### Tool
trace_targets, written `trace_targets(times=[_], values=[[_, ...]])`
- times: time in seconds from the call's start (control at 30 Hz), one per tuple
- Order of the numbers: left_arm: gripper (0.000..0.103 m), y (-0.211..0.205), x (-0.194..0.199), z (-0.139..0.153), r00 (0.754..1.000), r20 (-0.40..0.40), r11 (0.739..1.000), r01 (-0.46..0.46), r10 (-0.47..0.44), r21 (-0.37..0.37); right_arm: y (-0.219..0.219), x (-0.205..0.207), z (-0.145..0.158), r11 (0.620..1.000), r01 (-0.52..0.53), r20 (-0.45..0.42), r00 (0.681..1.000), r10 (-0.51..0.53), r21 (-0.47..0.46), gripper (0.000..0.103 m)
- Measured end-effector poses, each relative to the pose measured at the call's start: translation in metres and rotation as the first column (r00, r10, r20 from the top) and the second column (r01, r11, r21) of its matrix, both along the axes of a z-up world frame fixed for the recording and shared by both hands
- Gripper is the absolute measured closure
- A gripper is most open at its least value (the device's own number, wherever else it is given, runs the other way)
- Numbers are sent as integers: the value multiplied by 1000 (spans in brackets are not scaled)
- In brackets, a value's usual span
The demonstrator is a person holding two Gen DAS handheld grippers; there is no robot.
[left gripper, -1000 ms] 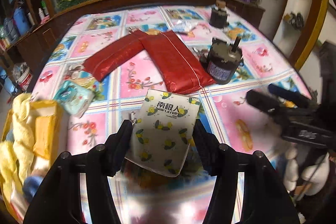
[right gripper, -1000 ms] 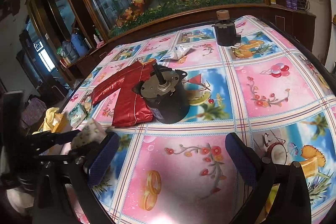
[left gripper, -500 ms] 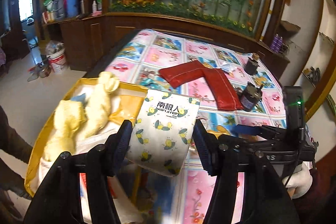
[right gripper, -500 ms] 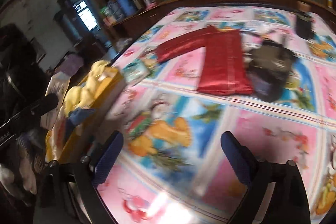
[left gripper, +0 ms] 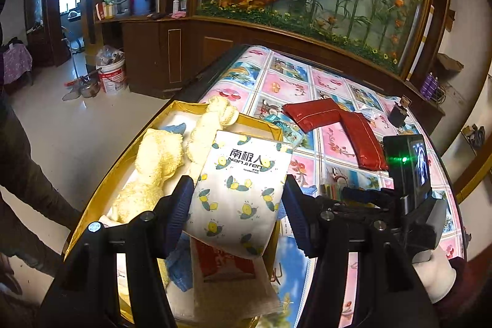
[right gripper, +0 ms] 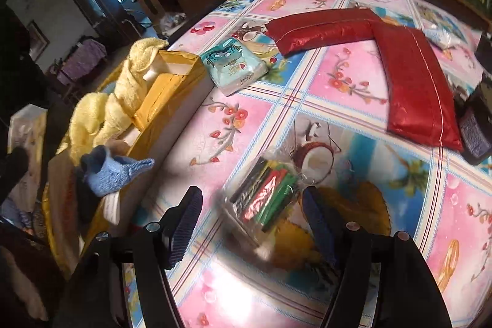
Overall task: Organize soft objects
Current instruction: 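Carry the tissue pack toward the tray while the right tool grasps the green marker bag, then lower the tissue pack and marker bag into the tray and open both tools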
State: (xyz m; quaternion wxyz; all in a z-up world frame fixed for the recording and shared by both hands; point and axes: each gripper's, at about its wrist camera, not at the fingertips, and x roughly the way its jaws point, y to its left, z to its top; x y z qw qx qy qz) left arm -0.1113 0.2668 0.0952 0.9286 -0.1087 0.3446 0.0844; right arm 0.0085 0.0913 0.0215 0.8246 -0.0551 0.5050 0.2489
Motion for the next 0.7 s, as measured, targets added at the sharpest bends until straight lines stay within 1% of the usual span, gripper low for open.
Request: trace_targets(times=[0.03,0.07,0.1,0.13,0.17,0.2,0.27,0.37,0.47,0.57,0.7], values=[[45,1,-1,-1,1000,1,1000,-3,3,0,4,-2,-1,999,0,26,1000,1,-32,43],[45,2,-2,-1,1000,2,1000,-6,6,-2,6,-4,-2,998,0,51,999,3,-58,56],[45,4,-3,-3,1000,1,1000,-10,10,-6,6,-7,-2,997,-1,68,998,6,-72,62],[45,6,-4,-3,1000,0,1000,-14,14,-9,2,-8,-1,998,-8,65,998,12,-57,76],[45,8,-5,-4,1000,1,1000,-20,20,-14,-4,-7,-1,1000,-8,49,999,9,-31,81],[45,10,-6,-4,1000,2,1000,-26,26,-16,-8,-8,0,1000,-5,40,999,6,-13,83],[45,15,-8,-2,999,4,999,-39,39,-15,-15,-9,0,1000,-9,28,1000,8,29,86],[45,24,-14,0,998,10,998,-68,68,-11,-24,-13,1,998,-5,16,1000,4,64,87],[45,33,-16,-4,995,-4,995,-97,97,-9,-34,-17,10,995,11,24,1000,-14,102,87],[45,44,-17,-13,992,-30,992,-125,125,-15,-41,-22,27,991,13,43,999,-19,137,87],[45,54,-18,-25,986,-62,988,-153,152,-23,-35,-31,52,983,-26,79,997,12,181,87]])
